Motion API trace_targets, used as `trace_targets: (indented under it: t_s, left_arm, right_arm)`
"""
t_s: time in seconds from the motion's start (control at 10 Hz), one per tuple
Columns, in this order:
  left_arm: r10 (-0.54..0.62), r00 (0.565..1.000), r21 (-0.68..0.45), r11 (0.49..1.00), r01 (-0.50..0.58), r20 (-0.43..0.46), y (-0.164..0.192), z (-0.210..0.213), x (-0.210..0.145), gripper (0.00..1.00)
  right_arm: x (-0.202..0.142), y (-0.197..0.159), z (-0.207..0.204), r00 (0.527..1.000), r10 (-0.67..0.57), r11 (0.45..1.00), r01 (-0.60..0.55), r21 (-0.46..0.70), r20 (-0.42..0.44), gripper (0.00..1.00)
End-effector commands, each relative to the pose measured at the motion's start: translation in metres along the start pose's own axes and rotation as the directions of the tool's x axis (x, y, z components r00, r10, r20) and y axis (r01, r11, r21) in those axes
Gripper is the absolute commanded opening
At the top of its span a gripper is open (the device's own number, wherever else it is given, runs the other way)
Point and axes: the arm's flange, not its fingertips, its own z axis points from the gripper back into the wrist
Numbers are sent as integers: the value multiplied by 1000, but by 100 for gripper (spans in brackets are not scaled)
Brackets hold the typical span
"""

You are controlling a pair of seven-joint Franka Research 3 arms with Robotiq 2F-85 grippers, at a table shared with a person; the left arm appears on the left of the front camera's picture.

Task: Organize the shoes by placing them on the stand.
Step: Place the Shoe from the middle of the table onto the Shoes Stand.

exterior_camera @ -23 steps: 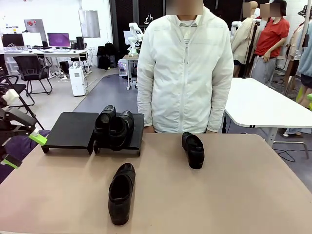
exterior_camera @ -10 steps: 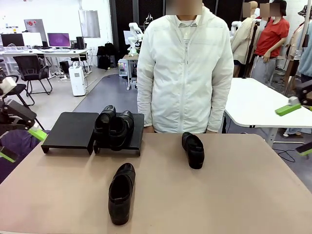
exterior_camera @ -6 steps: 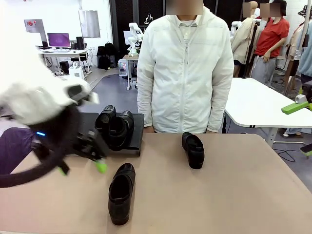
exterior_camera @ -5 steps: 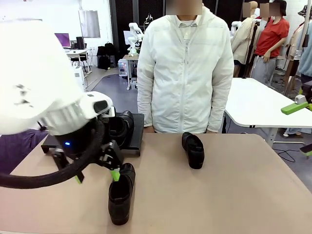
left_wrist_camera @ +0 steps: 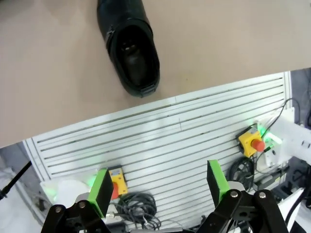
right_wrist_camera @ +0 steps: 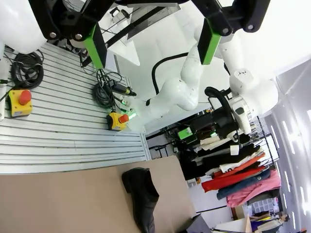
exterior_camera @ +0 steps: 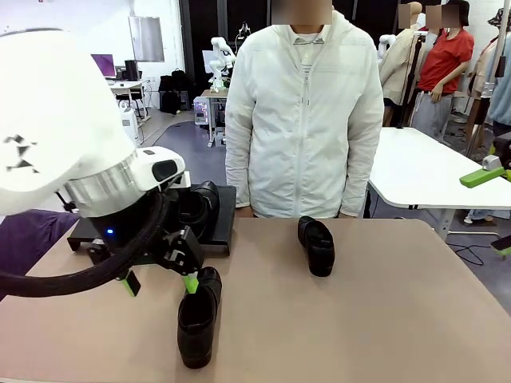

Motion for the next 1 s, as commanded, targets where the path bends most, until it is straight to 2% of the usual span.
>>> trace_targets:
  t_s: [0.0,0.4,0.5,0.6,0.8,0.9]
  left_arm:
    - [81,996,-19,997,-81,26,-16,-47,29,100]
    - [94,992,-6,995,-95,-83,-21,-129,74,100]
    - [116,990,-8,993,-117,-84,-19,-144,81,100]
    - [183,983,45,982,-183,-12,-16,-156,90,100]
    - [161,986,46,986,-162,31,-12,-174,103,100]
    - [158,987,41,987,-158,7,-10,-181,109,100]
  right_arm:
    - [0,-1,0,1000,11,1000,-11,-1,-4,100]
    - [0,-1,0,1000,11,1000,-11,-1,-4,100]
    - [0,-1,0,1000,11,1000,-11,-1,-4,100]
    - [0,-1,0,1000,11,1000,-11,-1,-4,100]
    - [0,-1,0,1000,11,1000,-11,-1,-4,100]
    - [0,-1,0,1000,11,1000,-11,-1,-4,100]
